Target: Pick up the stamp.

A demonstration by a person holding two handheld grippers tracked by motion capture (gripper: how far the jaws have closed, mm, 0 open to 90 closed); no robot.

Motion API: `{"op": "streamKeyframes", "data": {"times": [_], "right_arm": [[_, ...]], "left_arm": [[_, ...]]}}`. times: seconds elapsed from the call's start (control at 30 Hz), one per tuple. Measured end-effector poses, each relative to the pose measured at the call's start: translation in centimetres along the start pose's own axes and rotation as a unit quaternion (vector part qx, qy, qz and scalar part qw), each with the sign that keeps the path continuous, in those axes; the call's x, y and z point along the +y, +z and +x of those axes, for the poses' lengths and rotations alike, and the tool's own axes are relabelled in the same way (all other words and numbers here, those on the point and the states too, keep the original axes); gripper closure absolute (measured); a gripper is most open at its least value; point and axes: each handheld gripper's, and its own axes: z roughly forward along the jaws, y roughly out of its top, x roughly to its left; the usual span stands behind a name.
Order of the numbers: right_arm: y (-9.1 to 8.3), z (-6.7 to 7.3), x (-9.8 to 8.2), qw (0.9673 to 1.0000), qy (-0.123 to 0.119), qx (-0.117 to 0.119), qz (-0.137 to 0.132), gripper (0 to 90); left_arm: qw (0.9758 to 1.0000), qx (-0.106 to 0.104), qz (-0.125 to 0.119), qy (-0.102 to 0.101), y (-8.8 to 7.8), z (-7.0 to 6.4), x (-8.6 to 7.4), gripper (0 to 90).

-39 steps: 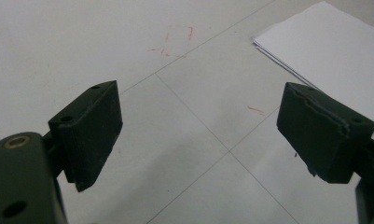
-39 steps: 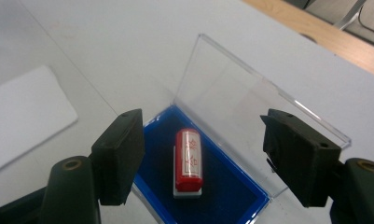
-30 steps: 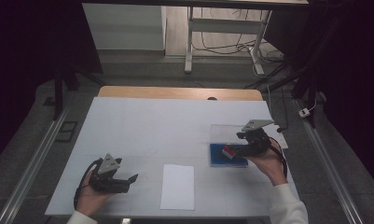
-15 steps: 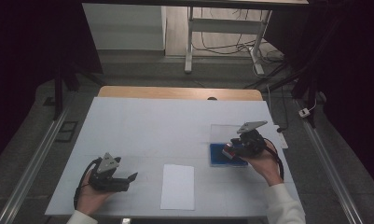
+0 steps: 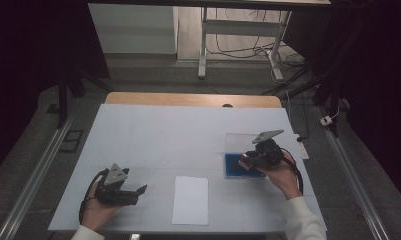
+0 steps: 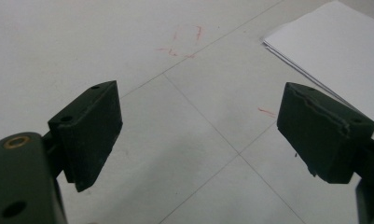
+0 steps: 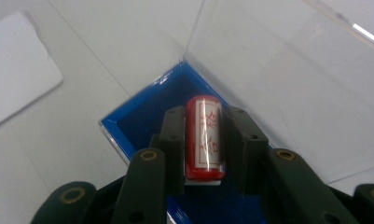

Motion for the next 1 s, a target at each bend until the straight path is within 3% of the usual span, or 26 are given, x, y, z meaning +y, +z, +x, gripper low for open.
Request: {"op": "streamKeyframes", "data": {"times": [0.1,0.33,0.43,1.0], "right_arm": [[0.3,0.1,0.0,0.9999,-0.003,-0.006,0.012,68.2],[0.3,0.2,0.0,0.9999,-0.001,-0.006,0.01,68.7],[0.1,0.2,0.1,1.0,0.0,-0.005,0.002,65.7],[-0.8,0.3,0.2,0.9997,0.009,-0.011,-0.022,70.4]], "left_arm": [[1.0,0.001,0.0,-0.002,0.0,0.0,0.0,14.2],[1.0,0.002,0.001,0.002,0.0,-0.1,0.0,14.3],[1.0,0.002,0.001,0.004,0.0,-0.1,0.0,14.3],[0.9999,0.006,0.006,0.006,0.1,-0.1,0.1,14.2]]}}
